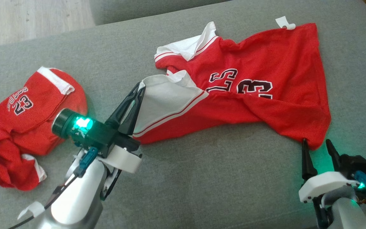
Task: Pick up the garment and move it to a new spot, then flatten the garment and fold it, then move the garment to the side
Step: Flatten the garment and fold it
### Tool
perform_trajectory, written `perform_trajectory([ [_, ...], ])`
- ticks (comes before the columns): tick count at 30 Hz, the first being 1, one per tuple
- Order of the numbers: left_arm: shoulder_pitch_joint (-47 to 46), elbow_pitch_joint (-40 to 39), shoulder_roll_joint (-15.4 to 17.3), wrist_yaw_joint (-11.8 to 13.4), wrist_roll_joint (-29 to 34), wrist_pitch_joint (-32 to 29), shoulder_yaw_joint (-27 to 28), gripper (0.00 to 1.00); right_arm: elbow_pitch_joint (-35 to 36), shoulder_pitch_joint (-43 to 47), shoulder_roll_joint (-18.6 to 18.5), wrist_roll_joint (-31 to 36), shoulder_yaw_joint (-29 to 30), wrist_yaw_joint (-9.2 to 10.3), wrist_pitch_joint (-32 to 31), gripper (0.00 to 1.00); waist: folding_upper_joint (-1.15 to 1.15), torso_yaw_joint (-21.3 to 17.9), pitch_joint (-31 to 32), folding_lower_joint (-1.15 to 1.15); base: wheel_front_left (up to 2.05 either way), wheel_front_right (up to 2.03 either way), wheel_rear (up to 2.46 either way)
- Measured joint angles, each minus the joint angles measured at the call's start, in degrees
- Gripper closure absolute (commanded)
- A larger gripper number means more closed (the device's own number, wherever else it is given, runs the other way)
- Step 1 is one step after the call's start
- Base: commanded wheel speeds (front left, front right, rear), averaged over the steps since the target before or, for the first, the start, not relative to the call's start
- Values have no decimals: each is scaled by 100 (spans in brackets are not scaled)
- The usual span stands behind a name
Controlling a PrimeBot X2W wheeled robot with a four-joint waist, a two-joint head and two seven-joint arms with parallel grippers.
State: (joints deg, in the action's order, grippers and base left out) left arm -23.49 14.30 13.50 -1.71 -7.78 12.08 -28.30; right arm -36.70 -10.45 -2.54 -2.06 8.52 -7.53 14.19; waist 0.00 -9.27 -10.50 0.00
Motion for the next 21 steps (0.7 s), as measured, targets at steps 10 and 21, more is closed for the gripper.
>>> perform_trajectory([
  [10,-18,-25,0,1,-81,-48,-68,100,177,12,0,664,66,0,-415,0,0,78,-66,0,0,0,0],
  [21,-101,-2,20,9,-121,-47,-122,100,339,25,1,733,7,0,-588,100,0,78,-49,1,0,0,0],
])
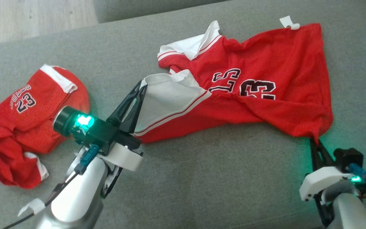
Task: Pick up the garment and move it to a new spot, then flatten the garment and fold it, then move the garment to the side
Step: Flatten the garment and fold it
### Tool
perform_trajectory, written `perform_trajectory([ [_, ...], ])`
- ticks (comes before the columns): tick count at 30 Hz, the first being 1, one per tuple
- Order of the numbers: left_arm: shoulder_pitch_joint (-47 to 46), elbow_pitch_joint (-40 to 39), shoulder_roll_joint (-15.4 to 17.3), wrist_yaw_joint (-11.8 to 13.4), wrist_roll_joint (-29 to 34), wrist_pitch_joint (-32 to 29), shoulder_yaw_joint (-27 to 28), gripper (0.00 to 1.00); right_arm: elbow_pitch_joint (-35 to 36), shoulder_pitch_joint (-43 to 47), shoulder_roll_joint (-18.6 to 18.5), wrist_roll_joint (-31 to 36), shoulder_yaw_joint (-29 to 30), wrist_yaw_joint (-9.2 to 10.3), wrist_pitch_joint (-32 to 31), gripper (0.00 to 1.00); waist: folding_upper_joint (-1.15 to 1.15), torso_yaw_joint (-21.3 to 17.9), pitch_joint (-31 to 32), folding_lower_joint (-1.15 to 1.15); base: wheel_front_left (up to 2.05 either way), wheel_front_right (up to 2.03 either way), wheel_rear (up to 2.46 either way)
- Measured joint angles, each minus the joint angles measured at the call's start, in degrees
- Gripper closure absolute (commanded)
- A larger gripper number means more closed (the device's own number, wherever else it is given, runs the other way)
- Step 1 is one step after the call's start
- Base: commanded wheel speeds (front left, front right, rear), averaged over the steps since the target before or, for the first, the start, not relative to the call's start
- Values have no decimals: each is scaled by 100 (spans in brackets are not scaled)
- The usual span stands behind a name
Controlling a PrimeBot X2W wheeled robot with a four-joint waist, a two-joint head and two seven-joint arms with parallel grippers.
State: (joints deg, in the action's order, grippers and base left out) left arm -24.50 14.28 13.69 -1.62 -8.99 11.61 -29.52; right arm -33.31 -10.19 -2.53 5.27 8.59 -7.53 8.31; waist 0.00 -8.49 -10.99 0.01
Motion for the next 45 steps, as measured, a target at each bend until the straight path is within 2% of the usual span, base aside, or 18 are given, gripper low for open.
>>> perform_trajectory([
  [5,4,22,46,42,-78,40,14,100,474,42,3,313,271,0,48,100,0,-28,218,0,0,0,0],
  [12,-37,-151,182,62,-215,56,190,100,1418,-6,-26,765,221,0,-242,100,0,-58,478,-1,0,0,0],
  [15,-229,-258,240,58,-304,26,297,100,1719,-204,-236,737,83,0,-428,100,0,-54,546,-1,0,0,0],
  [18,-475,-371,272,5,-314,-46,343,100,1928,-553,-631,658,-125,0,-637,100,0,-44,619,-1,0,0,0],
  [24,-915,-442,363,4,-412,-94,536,100,2219,-1304,-1310,158,-684,0,-1047,100,0,-70,749,0,0,0,0],
  [25,-915,-442,363,4,-412,-94,536,100,2219,-1304,-1310,158,-684,0,-1047,100,0,-70,749,0,0,0,0],
  [28,-1194,-455,423,12,-413,-82,670,100,2237,-1765,-1715,-97,-890,0,-1095,100,0,-105,832,0,0,0,0],
  [34,-1459,-733,447,232,-426,-87,921,100,2329,-2420,-2176,-656,-1169,0,-1211,100,0,-166,1048,-1,0,0,0],
  [37,-1423,-951,490,244,-476,-269,858,100,2490,-2440,-2206,-1170,-1269,0,-1475,100,0,-176,1158,-1,0,0,0],
  [40,-1250,-1336,628,211,-456,-521,764,100,2903,-2352,-2428,-1423,-1395,0,-1771,100,0,-172,1246,-1,0,0,0],
  [45,-752,-2129,979,221,-611,-1061,877,100,3699,-1948,-2713,-1785,-1384,0,-2324,100,0,-149,1253,-1,0,0,0],
])
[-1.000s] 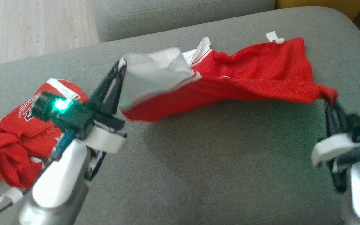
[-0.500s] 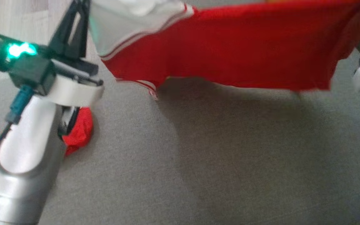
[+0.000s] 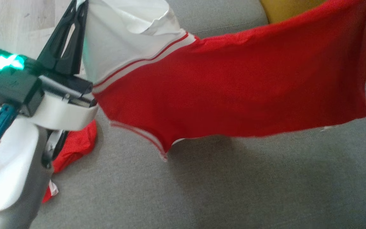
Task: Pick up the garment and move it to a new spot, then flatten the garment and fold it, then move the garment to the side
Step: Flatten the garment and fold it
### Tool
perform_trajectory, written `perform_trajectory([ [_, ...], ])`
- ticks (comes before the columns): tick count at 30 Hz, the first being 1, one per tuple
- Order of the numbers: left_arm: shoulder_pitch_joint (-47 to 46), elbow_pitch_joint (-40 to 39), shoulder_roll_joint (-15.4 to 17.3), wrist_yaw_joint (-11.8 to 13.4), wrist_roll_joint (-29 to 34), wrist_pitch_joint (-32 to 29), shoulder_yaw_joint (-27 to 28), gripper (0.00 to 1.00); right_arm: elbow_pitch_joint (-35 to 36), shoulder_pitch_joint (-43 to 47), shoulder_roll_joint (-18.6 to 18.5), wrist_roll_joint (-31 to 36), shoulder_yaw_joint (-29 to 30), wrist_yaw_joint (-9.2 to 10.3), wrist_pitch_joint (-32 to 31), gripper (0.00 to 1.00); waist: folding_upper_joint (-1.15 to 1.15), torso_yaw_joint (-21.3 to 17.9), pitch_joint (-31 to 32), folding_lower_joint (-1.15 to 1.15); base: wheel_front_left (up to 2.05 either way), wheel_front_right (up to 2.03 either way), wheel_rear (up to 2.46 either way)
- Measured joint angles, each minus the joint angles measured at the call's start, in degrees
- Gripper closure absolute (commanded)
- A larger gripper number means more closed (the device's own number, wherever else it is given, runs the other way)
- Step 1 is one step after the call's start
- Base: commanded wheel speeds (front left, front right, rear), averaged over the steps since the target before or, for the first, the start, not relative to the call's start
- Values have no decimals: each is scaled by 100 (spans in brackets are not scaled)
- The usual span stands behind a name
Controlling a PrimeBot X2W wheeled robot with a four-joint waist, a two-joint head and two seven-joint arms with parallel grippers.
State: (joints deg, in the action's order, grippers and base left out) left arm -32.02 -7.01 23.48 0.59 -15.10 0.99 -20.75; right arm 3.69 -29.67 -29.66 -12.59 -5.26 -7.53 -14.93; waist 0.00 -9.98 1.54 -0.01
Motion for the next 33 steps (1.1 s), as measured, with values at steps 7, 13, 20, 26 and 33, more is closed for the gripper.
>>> perform_trajectory([
  [7,144,-466,417,-320,-120,-816,-156,100,598,595,-129,-246,88,0,-644,100,0,57,-208,0,0,0,0],
  [13,-748,361,376,-676,-599,-1365,-483,100,113,71,-220,-614,-208,0,-786,100,0,106,-770,1,0,0,0],
  [20,-3511,2327,300,-817,-586,-987,-823,100,-1511,-2518,-176,-798,-940,0,-303,100,0,163,-1841,4,0,0,0],
  [26,-5457,3952,-62,-703,-57,292,-713,100,-3306,-4502,342,-360,-693,0,1149,100,1,236,-2617,5,0,0,0],
  [33,-5929,4835,-291,-503,397,1325,-844,100,-4713,-4612,794,-346,-742,0,2210,100,1,403,-2796,2,0,0,0],
])
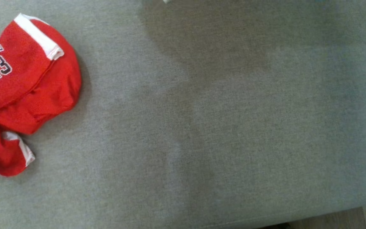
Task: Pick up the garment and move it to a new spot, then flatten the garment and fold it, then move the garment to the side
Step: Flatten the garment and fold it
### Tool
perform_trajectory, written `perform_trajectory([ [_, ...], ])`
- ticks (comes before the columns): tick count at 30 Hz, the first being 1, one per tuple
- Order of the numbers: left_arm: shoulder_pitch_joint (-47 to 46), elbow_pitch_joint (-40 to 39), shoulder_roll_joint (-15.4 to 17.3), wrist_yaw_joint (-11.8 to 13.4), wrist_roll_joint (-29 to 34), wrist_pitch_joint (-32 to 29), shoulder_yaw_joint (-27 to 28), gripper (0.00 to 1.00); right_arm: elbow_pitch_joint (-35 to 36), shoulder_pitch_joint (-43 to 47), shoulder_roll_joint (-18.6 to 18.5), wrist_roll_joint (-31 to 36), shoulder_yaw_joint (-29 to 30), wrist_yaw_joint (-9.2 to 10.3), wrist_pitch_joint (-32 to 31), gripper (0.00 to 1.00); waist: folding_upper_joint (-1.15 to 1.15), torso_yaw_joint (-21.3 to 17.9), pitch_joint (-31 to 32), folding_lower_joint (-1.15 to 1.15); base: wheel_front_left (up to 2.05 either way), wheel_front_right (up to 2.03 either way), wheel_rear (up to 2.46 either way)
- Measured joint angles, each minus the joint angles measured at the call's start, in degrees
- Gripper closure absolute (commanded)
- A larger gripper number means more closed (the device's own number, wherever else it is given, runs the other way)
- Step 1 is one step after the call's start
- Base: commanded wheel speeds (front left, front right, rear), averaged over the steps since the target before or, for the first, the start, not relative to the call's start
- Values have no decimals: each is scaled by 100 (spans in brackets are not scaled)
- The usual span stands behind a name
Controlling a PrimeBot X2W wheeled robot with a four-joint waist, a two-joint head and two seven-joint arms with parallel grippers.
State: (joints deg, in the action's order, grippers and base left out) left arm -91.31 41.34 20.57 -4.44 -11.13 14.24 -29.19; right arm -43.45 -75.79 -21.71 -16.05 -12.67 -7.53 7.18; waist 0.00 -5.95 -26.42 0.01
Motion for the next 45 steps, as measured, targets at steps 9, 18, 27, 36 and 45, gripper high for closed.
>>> perform_trajectory([
  [9,470,-737,-23,-162,196,56,-238,100,-713,375,-90,-430,-77,0,450,100,0,211,34,-2,0,0,0],
  [18,2508,-1243,91,-269,-18,54,-883,100,-1028,1391,-434,-570,-808,0,255,100,0,298,413,-2,0,0,0],
  [27,4561,-1962,722,-314,-494,-91,-1670,100,-467,2800,-1288,-1174,-2507,0,-704,100,-1,326,1251,-3,0,0,0],
  [36,5696,-2844,1189,-313,-783,-631,-2109,100,381,3626,-2062,-1903,-3646,0,-1445,100,-1,334,1883,-2,0,0,0],
  [45,6730,-3885,1659,-231,-1100,-1311,-2450,100,1021,4178,-2541,-2413,-4346,0,-1892,100,-1,266,2544,-3,0,0,0],
])
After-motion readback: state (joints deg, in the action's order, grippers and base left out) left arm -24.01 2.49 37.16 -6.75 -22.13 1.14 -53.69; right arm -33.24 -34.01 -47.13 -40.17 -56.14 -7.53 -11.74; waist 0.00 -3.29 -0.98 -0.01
